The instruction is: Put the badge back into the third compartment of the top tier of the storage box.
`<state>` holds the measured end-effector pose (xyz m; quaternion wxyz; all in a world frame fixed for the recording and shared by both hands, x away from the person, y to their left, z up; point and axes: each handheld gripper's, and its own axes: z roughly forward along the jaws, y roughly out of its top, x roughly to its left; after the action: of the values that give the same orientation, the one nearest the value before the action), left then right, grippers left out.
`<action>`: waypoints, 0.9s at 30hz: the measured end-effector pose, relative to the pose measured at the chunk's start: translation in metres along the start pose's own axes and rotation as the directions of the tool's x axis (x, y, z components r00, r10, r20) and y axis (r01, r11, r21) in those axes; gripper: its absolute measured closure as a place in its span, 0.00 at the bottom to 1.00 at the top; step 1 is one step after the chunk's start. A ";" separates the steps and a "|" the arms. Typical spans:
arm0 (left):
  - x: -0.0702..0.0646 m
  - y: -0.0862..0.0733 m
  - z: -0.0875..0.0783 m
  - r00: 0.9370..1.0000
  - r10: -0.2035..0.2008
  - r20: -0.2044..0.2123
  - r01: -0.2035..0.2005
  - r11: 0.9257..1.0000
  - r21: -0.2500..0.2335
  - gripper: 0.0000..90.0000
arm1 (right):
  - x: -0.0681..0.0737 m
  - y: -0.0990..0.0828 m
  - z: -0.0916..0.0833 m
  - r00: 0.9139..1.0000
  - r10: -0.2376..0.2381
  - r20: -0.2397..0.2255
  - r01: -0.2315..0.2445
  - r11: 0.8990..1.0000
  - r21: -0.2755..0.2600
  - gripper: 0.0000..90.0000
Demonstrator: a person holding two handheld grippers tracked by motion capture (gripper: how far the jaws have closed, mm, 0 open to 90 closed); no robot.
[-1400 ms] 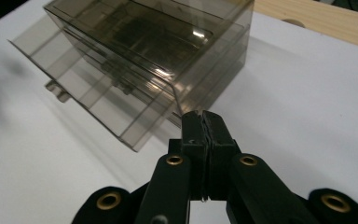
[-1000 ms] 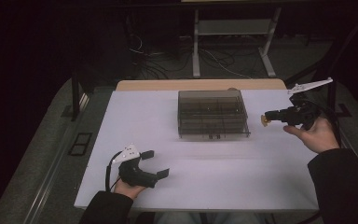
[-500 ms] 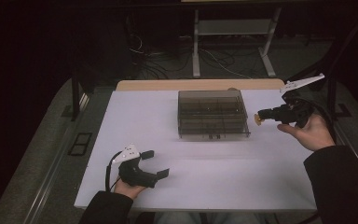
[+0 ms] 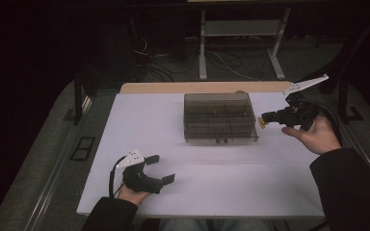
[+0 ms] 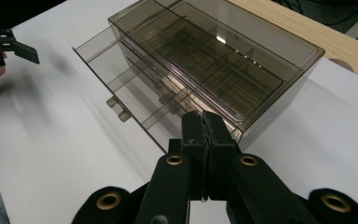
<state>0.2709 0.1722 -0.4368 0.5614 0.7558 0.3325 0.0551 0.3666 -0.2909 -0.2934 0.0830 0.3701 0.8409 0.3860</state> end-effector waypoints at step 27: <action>0.000 0.000 0.000 1.000 0.002 0.003 -0.002 1.000 -0.001 0.00 | 0.005 0.007 0.025 1.000 0.001 -0.028 -0.001 1.000 0.006 0.97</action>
<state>0.2708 0.1723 -0.4366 0.5621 0.7560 0.3309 0.0549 0.3773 -0.2699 -0.3051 0.0702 0.3653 0.8429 0.3887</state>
